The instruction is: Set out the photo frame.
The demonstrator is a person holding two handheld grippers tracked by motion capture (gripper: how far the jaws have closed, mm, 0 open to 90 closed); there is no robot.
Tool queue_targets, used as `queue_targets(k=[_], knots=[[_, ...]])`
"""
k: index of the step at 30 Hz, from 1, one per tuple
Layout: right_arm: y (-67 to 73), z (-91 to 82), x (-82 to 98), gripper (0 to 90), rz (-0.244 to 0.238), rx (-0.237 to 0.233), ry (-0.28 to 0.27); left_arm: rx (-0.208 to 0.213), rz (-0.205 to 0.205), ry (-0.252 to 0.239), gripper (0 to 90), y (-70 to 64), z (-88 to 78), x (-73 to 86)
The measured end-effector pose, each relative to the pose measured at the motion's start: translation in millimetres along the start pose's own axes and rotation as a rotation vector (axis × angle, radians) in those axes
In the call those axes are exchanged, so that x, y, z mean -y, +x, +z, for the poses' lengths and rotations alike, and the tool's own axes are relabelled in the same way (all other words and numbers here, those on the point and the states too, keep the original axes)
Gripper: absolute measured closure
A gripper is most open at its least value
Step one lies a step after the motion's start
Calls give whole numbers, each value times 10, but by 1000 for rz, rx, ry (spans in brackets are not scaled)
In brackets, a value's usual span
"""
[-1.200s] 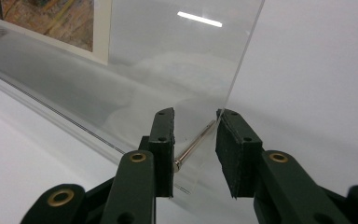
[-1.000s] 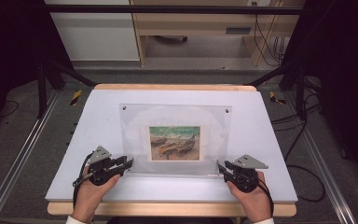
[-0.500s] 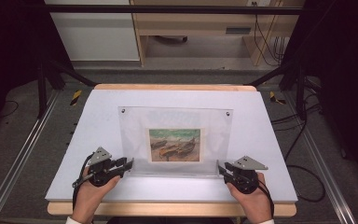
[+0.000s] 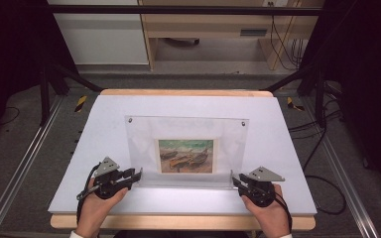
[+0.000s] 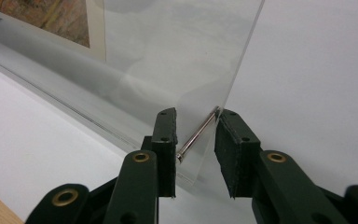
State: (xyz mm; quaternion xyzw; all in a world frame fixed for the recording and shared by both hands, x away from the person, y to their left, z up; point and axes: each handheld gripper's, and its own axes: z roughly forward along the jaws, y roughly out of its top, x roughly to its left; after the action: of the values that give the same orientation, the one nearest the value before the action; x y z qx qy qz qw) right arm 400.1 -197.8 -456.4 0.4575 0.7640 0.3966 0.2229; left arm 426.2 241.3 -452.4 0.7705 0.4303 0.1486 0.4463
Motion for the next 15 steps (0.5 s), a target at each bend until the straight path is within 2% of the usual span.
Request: queue_targets(k=[15], knots=[[15,-7,18,695,-4,3,11,-2,7,10,642,-11,-1,9]])
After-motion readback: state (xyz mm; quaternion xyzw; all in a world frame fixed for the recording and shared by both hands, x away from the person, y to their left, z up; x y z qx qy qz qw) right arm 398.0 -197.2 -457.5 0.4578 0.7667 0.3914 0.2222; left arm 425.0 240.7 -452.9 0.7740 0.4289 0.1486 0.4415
